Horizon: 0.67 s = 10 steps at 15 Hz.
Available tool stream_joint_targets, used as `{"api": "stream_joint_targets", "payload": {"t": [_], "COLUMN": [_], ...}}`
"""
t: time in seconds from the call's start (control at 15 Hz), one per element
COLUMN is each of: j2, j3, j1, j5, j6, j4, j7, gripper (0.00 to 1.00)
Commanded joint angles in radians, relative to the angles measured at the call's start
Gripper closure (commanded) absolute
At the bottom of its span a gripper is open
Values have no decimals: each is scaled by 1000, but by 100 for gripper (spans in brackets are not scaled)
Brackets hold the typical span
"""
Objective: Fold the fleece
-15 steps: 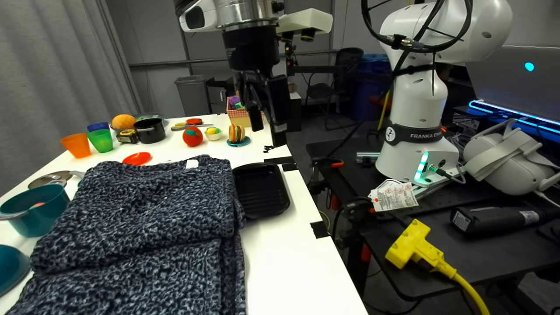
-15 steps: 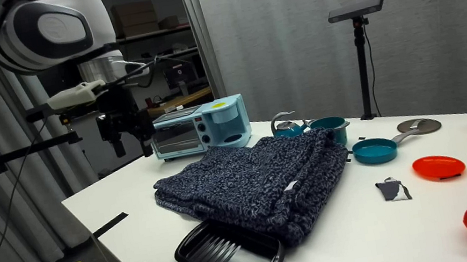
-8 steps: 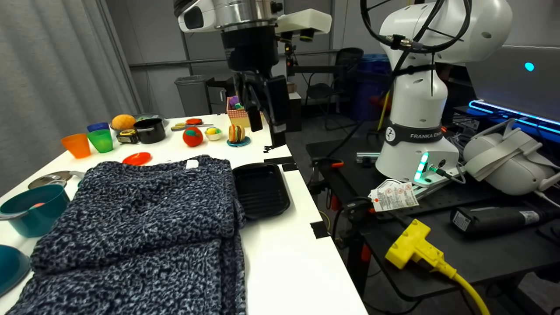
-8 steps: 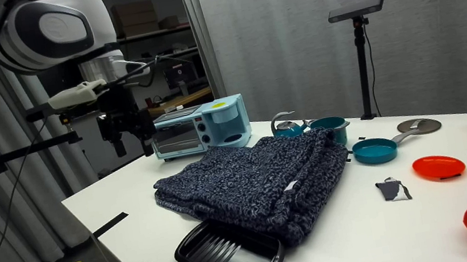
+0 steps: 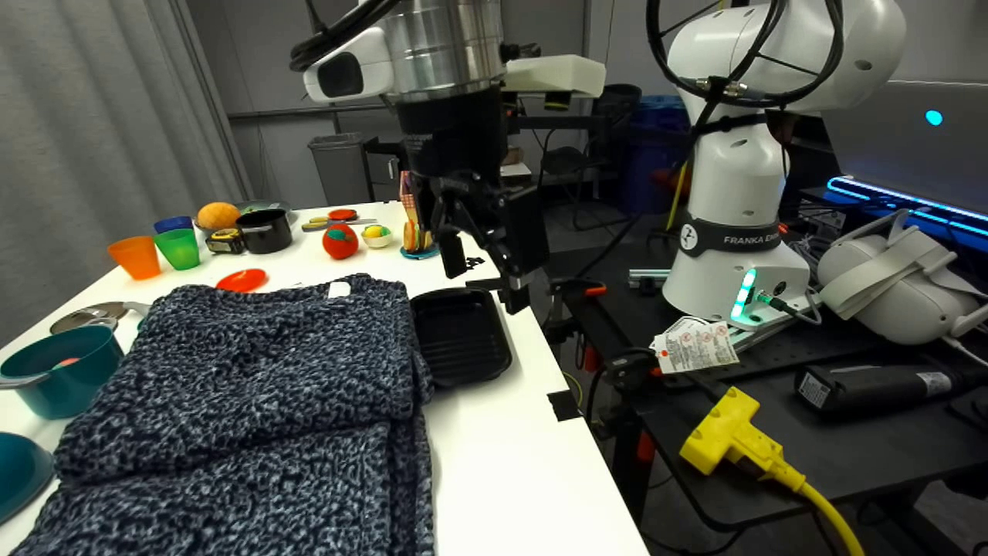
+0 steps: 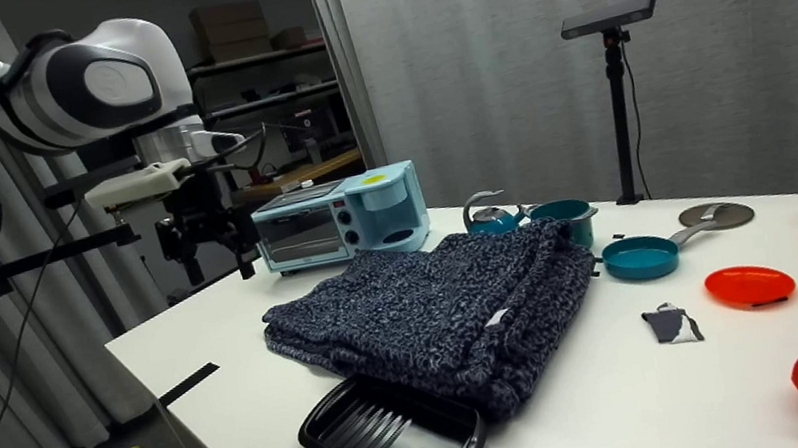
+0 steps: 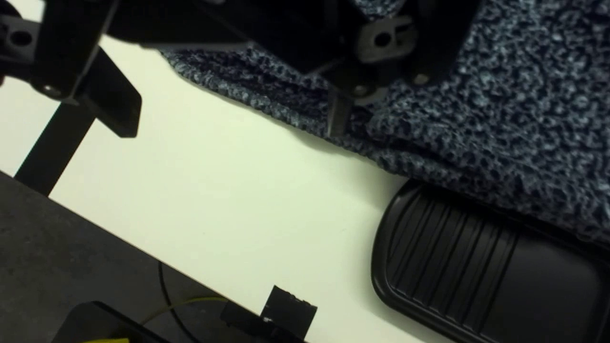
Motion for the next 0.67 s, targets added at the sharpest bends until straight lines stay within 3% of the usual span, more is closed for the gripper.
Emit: {"api": "stream_joint_targets", "payload": {"t": [0.0,0.27,0.33,0.6], "j2": [119,232,163,186], "j3": [36,61,61,62], "j1": [28,32,30,29], "j5": [-38,-68,-50,-51], "j6": [101,231,190,198], "j4": [76,151,94,102], "j7": [-35,-21,-9,-8], "gripper": [0,0,0,0]}}
